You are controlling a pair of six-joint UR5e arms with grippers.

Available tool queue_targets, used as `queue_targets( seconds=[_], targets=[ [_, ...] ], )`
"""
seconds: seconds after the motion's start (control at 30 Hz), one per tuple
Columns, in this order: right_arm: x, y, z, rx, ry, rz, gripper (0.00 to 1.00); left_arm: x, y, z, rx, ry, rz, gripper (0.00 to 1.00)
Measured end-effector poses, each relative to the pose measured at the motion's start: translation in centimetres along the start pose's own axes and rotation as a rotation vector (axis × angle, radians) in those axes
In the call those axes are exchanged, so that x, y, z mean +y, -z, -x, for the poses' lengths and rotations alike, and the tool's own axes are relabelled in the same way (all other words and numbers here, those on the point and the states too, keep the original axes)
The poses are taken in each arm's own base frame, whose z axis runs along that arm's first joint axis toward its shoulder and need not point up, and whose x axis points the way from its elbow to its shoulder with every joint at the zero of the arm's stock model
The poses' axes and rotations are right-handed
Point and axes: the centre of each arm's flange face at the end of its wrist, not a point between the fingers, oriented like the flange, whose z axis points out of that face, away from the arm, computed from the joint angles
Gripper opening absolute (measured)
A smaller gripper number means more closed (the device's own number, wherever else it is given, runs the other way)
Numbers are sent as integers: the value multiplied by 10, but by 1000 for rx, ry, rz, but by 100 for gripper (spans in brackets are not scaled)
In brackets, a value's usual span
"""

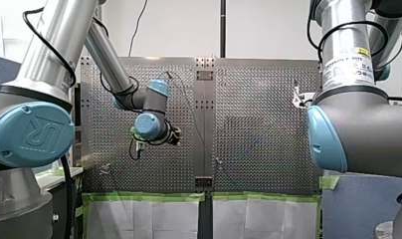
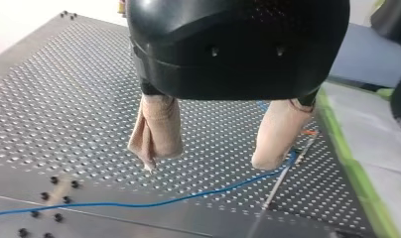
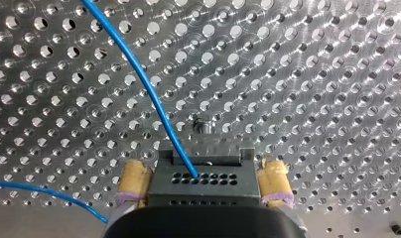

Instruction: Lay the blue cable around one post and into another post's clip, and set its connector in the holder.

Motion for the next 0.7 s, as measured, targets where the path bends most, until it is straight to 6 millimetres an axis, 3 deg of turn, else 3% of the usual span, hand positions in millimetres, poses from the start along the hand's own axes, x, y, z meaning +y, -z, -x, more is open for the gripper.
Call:
queue_targets(
  seconds=[0.23, 0.5, 0.7],
  targets=[
    [-1, 0, 0, 0, 0, -2, 100, -2, -5, 5, -62, 17, -9, 100],
    [-2, 0, 0, 0, 0, -3, 100, 5, 4, -6, -92, 36, -4, 100],
    [-3, 0, 0, 0, 0, -4, 100, 6, 3, -4, -140, 52, 0, 100]
  ],
)
